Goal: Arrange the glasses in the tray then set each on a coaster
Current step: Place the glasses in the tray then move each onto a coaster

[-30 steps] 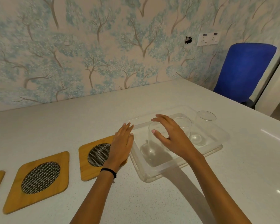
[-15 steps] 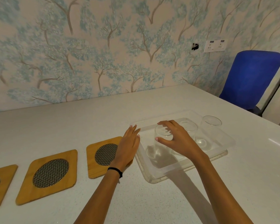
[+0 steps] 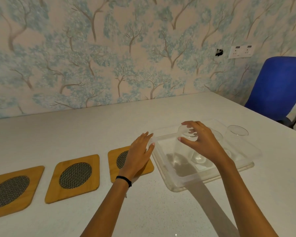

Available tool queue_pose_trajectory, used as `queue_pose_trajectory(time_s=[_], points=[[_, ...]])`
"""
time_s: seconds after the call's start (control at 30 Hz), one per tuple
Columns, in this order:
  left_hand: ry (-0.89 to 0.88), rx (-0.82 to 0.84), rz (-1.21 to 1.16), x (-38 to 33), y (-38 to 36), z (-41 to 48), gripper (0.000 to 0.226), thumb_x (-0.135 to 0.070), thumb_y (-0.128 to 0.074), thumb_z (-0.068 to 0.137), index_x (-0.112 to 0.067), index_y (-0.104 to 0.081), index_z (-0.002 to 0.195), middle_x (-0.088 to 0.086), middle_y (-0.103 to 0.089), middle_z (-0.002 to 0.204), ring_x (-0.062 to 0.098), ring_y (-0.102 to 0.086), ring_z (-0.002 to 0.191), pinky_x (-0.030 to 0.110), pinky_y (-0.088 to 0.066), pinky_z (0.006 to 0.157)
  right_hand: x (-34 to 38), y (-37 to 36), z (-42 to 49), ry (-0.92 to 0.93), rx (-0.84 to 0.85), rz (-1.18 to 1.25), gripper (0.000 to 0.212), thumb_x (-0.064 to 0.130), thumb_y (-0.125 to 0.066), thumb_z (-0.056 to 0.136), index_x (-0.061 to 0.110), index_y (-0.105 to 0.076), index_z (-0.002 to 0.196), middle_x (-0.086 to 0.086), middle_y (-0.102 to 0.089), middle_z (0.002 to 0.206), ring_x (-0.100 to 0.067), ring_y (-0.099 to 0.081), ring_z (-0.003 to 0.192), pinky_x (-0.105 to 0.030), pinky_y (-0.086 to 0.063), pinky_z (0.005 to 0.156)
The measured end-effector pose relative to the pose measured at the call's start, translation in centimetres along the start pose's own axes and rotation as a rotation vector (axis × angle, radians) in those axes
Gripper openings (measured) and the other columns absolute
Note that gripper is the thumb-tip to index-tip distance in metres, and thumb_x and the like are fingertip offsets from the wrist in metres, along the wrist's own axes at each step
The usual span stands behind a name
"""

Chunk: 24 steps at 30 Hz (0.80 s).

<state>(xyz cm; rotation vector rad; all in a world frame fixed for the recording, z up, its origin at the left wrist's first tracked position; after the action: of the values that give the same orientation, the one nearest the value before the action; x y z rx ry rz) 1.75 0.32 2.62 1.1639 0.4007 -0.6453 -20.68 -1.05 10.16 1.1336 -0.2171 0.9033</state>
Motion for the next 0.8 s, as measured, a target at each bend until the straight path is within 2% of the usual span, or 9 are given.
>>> queue_pose_trajectory(time_s=[0.13, 0.3, 0.57, 0.8], points=[[0.024, -0.001, 0.036, 2.2, 3.1, -1.6, 0.046, -0.037, -0.040, 0.097, -0.028, -0.031, 0.141, -0.001, -0.027, 0.154, 0.015, -0.019, 0.143, 0.036, -0.018, 0.116, 1.7, 0.6, 0.6, 0.010, -0.061, 0.015, 0.048, 0.042, -0.071, 0.075, 0.030, -0.054, 0.118, 0.001, -0.057, 0.114, -0.010, -0.055, 0.095, -0.024, -0.044, 0.080], [0.098, 0.023, 0.126, 5.3, 6.9, -4.8, 0.046, -0.034, -0.041, 0.097, -0.025, -0.032, 0.141, 0.003, -0.028, 0.154, 0.018, -0.020, 0.142, 0.039, -0.018, 0.116, 4.5, 0.3, 1.1, 0.038, -0.105, 0.034, 0.045, 0.039, -0.072, 0.073, 0.029, -0.057, 0.114, -0.002, -0.059, 0.112, -0.014, -0.058, 0.094, -0.026, -0.045, 0.079], [0.156, 0.187, 0.180, 7.0, 8.4, -7.2, 0.053, -0.037, -0.044, 0.095, -0.016, -0.029, 0.142, 0.009, -0.029, 0.153, 0.021, -0.025, 0.140, 0.034, -0.022, 0.113, 8.8, -3.4, 2.2, 0.084, -0.088, 0.093, 0.043, 0.039, -0.073, 0.073, 0.029, -0.058, 0.112, 0.005, -0.056, 0.111, -0.013, -0.057, 0.094, -0.021, -0.041, 0.076], [0.224, 0.326, 0.178, 7.0, 7.5, -7.2, 0.064, -0.040, -0.047, 0.093, -0.016, -0.019, 0.145, 0.009, -0.012, 0.158, 0.025, -0.015, 0.144, 0.041, -0.024, 0.113, 11.2, -7.9, 2.6, 0.091, -0.012, 0.145, 0.044, 0.036, -0.075, 0.072, 0.027, -0.059, 0.111, 0.001, -0.059, 0.114, -0.016, -0.058, 0.095, -0.025, -0.045, 0.079]])
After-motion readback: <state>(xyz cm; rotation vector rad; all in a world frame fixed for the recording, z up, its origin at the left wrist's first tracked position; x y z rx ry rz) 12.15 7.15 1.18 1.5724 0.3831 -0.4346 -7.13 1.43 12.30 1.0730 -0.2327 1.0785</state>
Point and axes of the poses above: each hand's wrist, its own z-axis towards the middle knuckle, its own y-axis out of the back of the hand, x = y × z, the point moved 3 cm from there along z, towards the middle knuckle
